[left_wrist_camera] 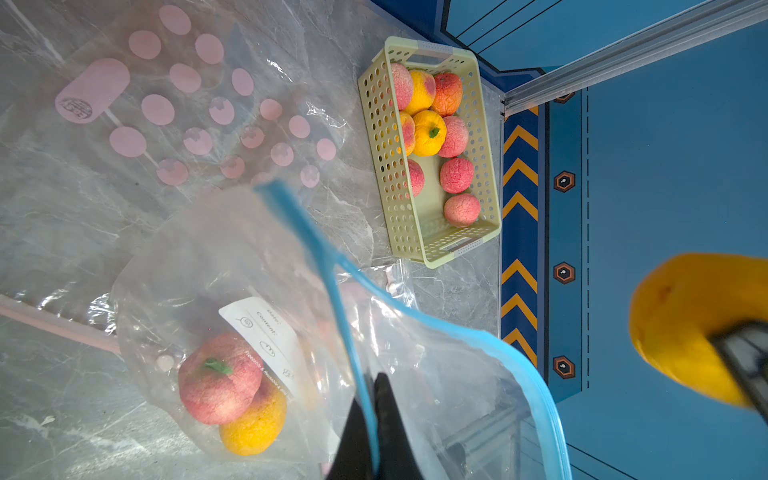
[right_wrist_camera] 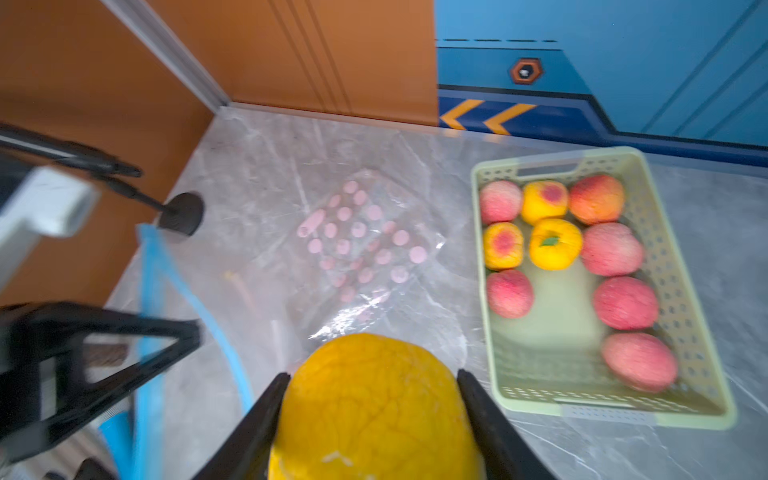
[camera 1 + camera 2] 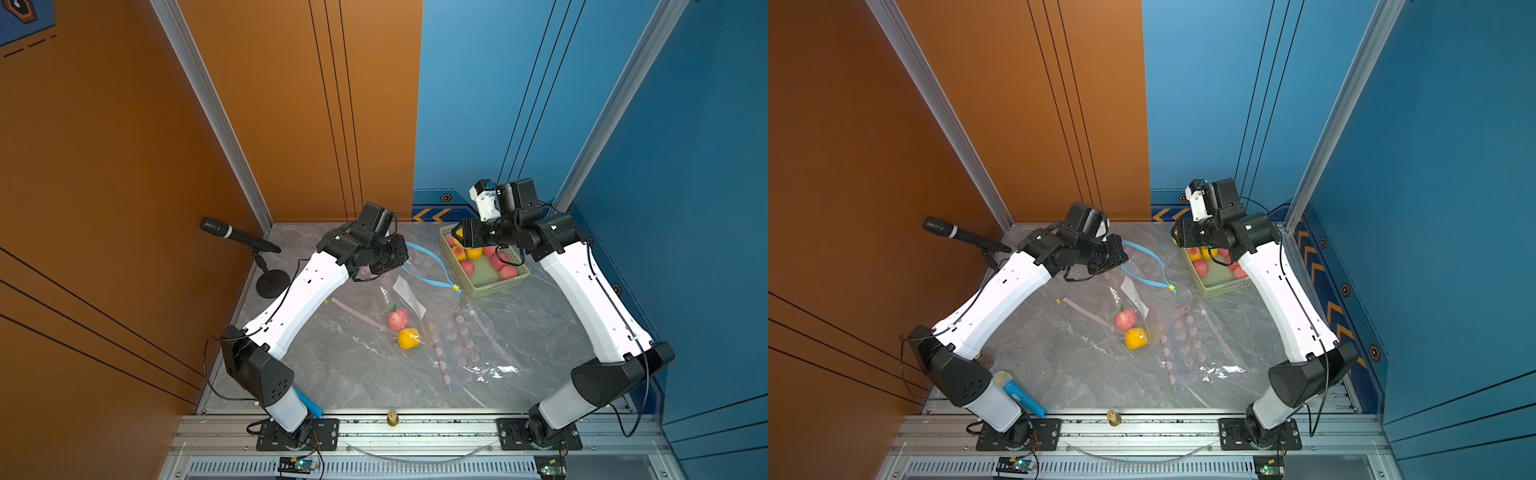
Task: Place the peach in a zip-top bag and seal the zipper
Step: Place the peach in the zipper food storage bag.
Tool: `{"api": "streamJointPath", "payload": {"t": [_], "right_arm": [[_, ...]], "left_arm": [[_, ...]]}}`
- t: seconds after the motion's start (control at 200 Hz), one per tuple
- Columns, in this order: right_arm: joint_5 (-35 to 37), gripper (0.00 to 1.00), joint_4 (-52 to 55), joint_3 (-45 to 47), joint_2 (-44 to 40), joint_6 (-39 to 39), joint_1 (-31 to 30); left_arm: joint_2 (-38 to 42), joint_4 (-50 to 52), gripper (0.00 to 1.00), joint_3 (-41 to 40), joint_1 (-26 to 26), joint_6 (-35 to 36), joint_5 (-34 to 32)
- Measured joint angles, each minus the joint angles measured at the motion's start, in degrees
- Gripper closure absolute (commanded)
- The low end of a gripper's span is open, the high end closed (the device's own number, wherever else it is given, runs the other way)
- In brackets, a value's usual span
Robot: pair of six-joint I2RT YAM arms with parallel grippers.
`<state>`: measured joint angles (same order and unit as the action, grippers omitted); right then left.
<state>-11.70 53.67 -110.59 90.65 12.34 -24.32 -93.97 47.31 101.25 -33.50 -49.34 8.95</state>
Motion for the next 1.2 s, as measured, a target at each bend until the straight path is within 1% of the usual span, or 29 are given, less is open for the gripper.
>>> {"api": "streamJointPath", "payload": {"t": [0.205,0.36,0.501,0.591,0.846,1.021,1.196], "right_arm": [[-6.19,0.54,-4.57,1.73,-1.64,1.99,-6.05],[-8.02,0.54,-6.01,2.47,-0.90,2.80,-9.84],[-9.16,0.54,-7.19,3.19,0.66,3.08,-11.39],[-9.11,0.54,-7.56,4.15,1.25,3.19,-11.37],[-8.59,0.54,-7.85,6.78,4.63,3.43,-11.58],[-4.96,0.55,-7.65,6.95,5.90,3.63,-11.54],[-0.28,0.45,-6.34,6.93,6.84,3.58,-11.80]], "left_arm": [[0.00,0.00,1.00,0.00,-0.33,0.00,0.00],[0.00,0.00,1.00,0.00,-0.33,0.00,0.00],[0.00,0.00,1.00,0.00,-0.39,0.00,-0.02],[0.00,0.50,1.00,-0.02,-0.22,-0.02,-1.27],[0.35,0.48,1.00,0.00,-0.74,0.00,-1.38],[0.35,0.39,1.00,0.11,-0.72,0.00,-1.42],[0.72,0.26,1.00,0.35,-0.96,0.00,-1.40]]}}
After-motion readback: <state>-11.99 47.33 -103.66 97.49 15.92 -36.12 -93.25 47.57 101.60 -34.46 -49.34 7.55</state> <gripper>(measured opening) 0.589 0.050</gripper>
